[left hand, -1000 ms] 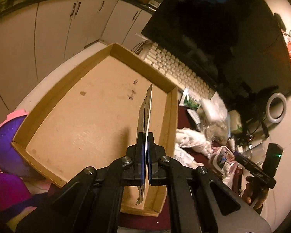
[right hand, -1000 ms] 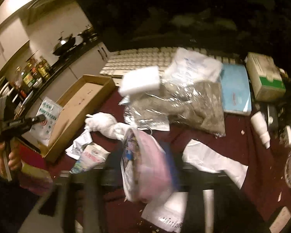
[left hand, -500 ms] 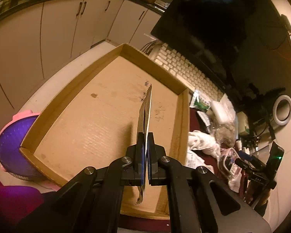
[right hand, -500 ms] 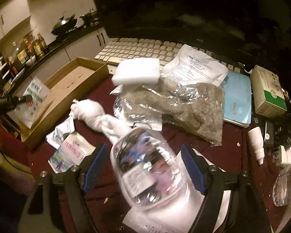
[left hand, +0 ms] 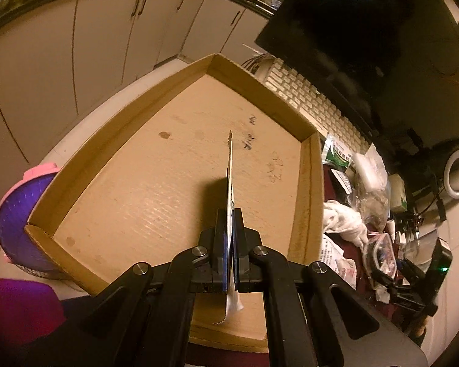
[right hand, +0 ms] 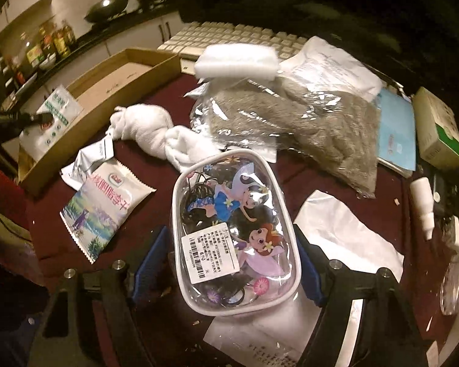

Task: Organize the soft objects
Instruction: 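Carry the packet with left tool while right tool carries the pouch toward the tray, then open left tool dropping the packet in the tray while right tool releases the pouch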

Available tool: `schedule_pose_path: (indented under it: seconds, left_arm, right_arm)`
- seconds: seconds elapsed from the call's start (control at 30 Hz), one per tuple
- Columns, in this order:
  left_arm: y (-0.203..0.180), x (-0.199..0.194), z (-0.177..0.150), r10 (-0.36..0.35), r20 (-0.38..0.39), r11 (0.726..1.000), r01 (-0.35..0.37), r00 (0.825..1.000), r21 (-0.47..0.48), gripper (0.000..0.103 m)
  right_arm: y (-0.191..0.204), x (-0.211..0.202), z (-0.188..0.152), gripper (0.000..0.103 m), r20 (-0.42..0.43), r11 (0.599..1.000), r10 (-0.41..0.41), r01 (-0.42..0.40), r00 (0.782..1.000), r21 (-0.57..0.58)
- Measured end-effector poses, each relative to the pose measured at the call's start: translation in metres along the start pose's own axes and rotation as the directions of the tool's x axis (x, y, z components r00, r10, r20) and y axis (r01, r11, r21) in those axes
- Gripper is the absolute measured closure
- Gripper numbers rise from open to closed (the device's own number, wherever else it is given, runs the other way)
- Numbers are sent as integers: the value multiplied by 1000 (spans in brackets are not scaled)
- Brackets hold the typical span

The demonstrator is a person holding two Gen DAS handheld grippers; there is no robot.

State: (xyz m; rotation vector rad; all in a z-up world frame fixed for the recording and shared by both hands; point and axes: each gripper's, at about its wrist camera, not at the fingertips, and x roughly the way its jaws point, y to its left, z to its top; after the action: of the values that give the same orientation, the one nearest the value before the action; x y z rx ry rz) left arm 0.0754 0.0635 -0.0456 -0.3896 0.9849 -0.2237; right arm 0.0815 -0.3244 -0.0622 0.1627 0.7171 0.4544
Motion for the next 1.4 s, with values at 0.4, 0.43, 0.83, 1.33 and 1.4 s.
schedule_pose_path:
  seconds: [0.4,0.43,0.83,1.33,1.4]
  left_arm:
    - [8,-4,-3,88,24,996,-88,996,14,101]
    - [7,-4,-4,120,30,993,-120,992,20,101]
    - [13,-11,-7,110,44,994,-111,993,21,101]
    - [-17,-37,-14,385,211,907,-410,899,92,49]
    - [-21,-53,-21,388,270,910,-413,881,42,49]
  right_arm:
    - [134,-6,103,26,136,941,337,-330,932,-75]
    - [143,3,110,26,123,941,337,-329,934,-81]
    - [197,80,107,26,-68,955,248,-256,966,-150]
    - [174,49,103,24,-23,905,416,-416,909,-90]
    - [167,36,99,24,-4,897,433,-431,901,-95]
